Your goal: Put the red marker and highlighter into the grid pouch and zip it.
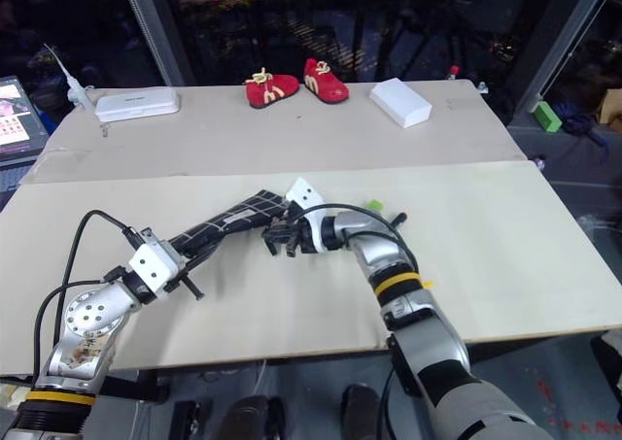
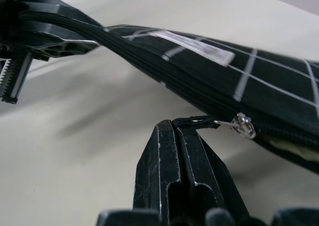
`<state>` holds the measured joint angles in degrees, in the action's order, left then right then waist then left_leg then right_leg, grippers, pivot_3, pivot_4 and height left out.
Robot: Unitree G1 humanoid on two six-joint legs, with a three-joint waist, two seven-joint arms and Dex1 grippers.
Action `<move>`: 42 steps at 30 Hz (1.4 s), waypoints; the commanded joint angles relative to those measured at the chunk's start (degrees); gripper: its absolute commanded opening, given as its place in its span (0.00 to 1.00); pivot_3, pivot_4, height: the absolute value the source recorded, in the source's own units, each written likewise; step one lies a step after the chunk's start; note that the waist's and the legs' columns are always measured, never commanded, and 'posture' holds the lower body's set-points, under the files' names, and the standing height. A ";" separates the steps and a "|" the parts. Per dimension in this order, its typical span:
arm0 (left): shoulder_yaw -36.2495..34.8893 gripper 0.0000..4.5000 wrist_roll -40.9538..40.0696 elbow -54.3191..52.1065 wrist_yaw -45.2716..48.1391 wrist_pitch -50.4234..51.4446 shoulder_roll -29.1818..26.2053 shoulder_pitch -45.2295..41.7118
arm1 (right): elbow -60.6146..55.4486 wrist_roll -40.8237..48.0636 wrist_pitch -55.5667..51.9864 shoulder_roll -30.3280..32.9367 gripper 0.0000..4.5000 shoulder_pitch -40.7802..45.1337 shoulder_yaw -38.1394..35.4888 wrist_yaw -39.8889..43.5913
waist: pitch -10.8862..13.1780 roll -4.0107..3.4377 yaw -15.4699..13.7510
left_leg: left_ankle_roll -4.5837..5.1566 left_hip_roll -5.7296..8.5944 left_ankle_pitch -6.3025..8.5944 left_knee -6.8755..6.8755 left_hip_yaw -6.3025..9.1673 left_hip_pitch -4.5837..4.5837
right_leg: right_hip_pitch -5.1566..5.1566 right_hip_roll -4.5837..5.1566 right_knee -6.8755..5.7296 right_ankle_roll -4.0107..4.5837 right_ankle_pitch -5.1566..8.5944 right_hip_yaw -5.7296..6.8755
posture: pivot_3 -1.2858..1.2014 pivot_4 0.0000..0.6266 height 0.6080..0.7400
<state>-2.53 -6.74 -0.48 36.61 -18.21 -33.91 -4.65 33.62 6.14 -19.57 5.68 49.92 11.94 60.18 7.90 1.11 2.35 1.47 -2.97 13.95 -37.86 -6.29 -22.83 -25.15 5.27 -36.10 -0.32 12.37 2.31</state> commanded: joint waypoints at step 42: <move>-0.78 0.00 -0.38 -1.18 0.26 -0.49 1.92 -0.28 | -42.79 17.15 -29.27 14.08 0.48 -19.21 -23.02 -24.59 | -0.01 0.04 -1.74 | 0.03 0.04 0.02 -0.01 -0.06 0.11 | 0.11 0.00 0.06 -0.02 -0.01 -0.02 | 0.52 0.24 1.00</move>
<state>-2.35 -6.78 -0.20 37.55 -18.23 -32.11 -4.75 -3.86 20.96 -44.99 19.90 31.46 -7.12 39.70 7.90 1.15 0.61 1.50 -2.93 13.97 -37.86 -6.34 -22.80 -25.09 5.27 -36.02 -0.34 12.36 2.29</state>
